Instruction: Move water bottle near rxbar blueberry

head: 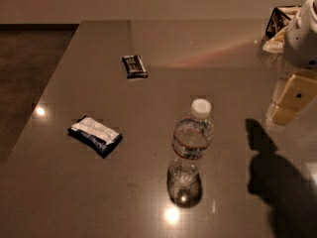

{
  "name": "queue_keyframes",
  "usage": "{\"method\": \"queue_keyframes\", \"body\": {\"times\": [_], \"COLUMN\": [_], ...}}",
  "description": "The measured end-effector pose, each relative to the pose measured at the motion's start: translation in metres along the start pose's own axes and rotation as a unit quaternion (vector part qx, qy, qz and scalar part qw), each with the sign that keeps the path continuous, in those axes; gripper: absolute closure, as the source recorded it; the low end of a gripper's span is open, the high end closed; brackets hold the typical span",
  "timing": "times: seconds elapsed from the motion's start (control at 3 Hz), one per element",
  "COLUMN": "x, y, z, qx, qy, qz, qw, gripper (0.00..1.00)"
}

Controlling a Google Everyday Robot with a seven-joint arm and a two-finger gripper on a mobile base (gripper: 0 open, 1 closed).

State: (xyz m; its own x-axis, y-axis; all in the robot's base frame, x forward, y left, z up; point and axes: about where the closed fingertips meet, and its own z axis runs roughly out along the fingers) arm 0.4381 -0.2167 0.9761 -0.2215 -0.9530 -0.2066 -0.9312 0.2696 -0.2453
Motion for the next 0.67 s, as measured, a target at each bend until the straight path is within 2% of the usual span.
{"method": "queue_keyframes", "body": {"times": [0.33, 0.67], "x": [0.0, 0.005], "y": [0.0, 0.02], "z": [0.0, 0.003], "qx": [0.0, -0.02], "qy": [0.0, -0.027], "qz": [0.0, -0.006], "qw": [1.0, 0.9994], "gripper": [0.0, 0.0]}}
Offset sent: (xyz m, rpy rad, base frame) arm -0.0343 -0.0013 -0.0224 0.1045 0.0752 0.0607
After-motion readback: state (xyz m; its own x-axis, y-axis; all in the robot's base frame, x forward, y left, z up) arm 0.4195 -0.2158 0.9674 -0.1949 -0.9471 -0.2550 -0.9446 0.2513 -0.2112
